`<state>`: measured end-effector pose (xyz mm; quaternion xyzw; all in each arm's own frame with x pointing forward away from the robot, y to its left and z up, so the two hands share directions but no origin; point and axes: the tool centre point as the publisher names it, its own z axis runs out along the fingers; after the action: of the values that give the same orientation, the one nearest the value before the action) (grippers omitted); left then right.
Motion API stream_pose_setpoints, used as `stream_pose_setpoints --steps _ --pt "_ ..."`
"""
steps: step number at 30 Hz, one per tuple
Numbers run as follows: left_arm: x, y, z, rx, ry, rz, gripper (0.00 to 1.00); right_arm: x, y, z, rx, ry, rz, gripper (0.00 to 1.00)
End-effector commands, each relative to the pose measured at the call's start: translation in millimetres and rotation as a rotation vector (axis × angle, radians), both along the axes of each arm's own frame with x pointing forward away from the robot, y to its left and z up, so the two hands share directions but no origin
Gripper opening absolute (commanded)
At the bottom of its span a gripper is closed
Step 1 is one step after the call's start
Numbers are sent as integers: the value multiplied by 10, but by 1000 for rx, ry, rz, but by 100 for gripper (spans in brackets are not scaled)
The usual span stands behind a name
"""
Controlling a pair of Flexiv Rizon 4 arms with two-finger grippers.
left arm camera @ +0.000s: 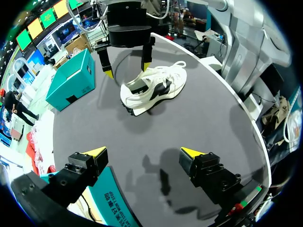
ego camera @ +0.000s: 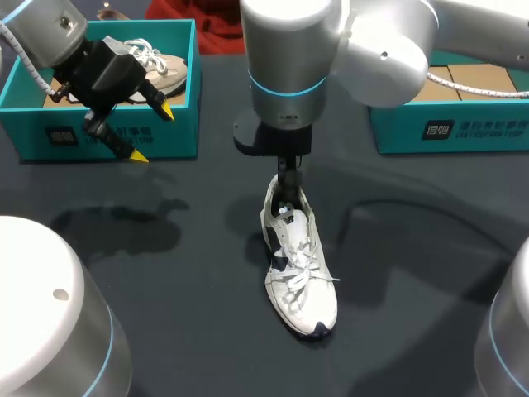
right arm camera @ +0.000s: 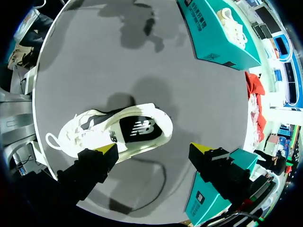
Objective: Take the shoe out of the shoebox, open the shoe tongue, remove and reinsert the insole, then place the shoe into the shoebox
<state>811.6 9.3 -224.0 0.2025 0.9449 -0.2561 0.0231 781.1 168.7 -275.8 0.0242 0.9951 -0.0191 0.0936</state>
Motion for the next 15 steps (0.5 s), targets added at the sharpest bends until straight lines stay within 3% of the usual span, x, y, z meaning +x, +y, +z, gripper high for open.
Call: stream_pose_setpoints --steps 1,7,13,15 --pt "10 -4 -5 1 1 -1 100 90 -1 -108 18 10 22 100" --pt "10 -4 -5 1 1 -1 100 221 30 -259 60 14 80 96" --pt "10 -4 -5 1 1 -1 100 340 34 -415 92 44 112 68" --pt "10 -4 -5 1 1 -1 100 366 41 -458 92 51 121 64"
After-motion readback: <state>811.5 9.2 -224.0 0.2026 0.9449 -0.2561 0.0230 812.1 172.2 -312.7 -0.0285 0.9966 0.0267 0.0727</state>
